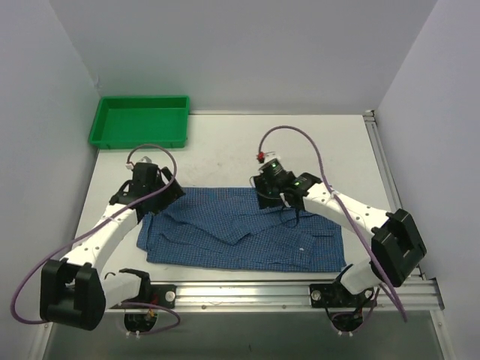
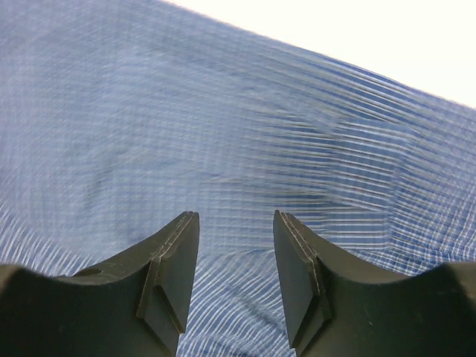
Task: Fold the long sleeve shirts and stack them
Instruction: Fold the shirt
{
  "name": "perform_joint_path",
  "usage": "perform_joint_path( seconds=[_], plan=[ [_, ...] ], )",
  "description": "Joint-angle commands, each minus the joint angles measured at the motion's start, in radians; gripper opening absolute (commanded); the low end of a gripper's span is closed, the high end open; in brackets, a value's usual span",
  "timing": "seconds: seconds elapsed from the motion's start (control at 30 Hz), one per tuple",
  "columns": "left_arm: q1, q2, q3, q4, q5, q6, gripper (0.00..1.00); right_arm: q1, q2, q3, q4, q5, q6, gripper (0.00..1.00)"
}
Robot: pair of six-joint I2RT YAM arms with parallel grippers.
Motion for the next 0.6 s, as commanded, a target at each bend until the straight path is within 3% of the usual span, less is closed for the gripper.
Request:
perform_joint_path(
  seconds=[0.0,0.13,0.23,0.57],
  plan=[
    [-0.027,0.078,0.01,0.063,0.053,0.013,0.87,-0.139,-0.028,-0.111,0.097,-0.153,0.145,0.44],
    [-0.034,0.219,-0.016,0.129,0.067,-0.029,0.85,-0.35,0.016,-0.214,0.237,-0.307,0.231,0.43],
    [-0.034,0.261,-0.05,0.158,0.053,-0.066,0.84,-0.421,0.07,-0.268,0.3,-0.34,0.276,0.43],
    [0.038,0.223,-0.145,0.151,0.007,-0.107,0.83,-0.696,0.027,-0.446,0.336,-0.302,0.327,0.43]
  ],
)
